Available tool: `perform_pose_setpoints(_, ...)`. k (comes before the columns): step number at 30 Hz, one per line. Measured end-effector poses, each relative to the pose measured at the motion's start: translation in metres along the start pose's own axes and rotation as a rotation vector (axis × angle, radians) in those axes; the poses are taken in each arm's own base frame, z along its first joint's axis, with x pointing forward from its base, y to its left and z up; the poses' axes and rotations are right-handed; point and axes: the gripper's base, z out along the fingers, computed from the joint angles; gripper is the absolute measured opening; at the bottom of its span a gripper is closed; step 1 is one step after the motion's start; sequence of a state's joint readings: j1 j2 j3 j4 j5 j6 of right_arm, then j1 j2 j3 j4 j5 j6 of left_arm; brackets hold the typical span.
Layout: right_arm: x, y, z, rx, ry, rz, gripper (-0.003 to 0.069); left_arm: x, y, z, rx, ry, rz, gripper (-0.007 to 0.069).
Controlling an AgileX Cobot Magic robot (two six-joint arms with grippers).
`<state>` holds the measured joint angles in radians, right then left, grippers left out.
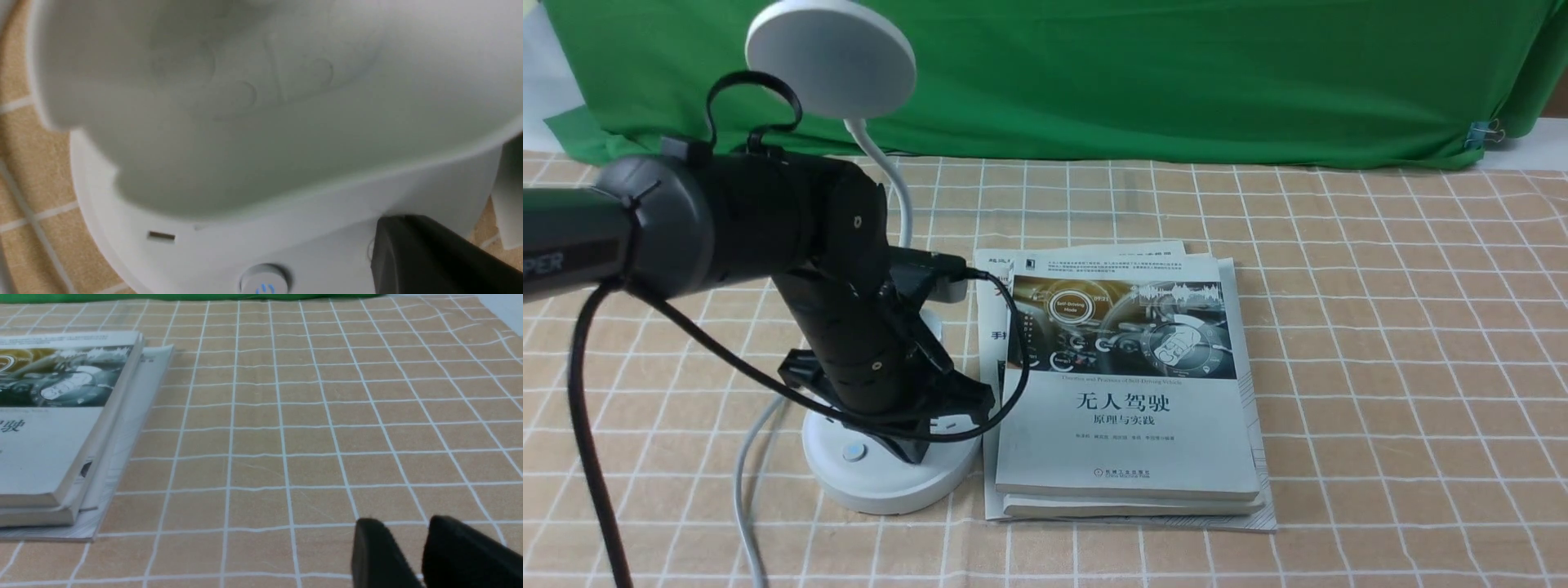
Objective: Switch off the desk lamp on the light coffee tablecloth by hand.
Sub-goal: 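Press the power button on the round power strip under the lamp with the left gripper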
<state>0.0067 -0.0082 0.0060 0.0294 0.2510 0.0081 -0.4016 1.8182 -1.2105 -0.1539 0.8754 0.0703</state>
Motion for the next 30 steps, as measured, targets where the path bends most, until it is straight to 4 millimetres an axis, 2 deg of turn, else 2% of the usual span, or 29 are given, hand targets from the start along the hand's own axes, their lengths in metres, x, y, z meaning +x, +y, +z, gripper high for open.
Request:
perform_pose_setpoints(4,0.000,0.000,0.000,0.000,0.000,0.000,0.0243,0.000,0.000,-0.003,-0.002,-0.010,0.003,-0.0008)
perform_pose_setpoints(12,0.000,0.000,0.000,0.000,0.000,0.000,0.0243,0.004,-0.004,-0.038,-0.004,-0.103,0.018,-0.0008)
perform_pose_setpoints(15,0.000,0.000,0.000,0.000,0.000,0.000,0.0243,0.004,-0.004,-0.037,-0.003,-0.091,0.017,-0.0008)
perform_pose_setpoints(22,0.000,0.000,0.000,0.000,0.000,0.000,0.0243,0.000,0.001,0.000,-0.007,0.001,0.015,-0.0008)
perform_pose_setpoints(27,0.000,0.000,0.000,0.000,0.000,0.000,0.0243,0.000,0.001,-0.003,-0.010,-0.011,0.027,-0.0008)
perform_pose_setpoints(30,0.000,0.000,0.000,0.000,0.000,0.000,0.0243,0.003,-0.002,-0.021,-0.006,-0.048,0.032,-0.0008)
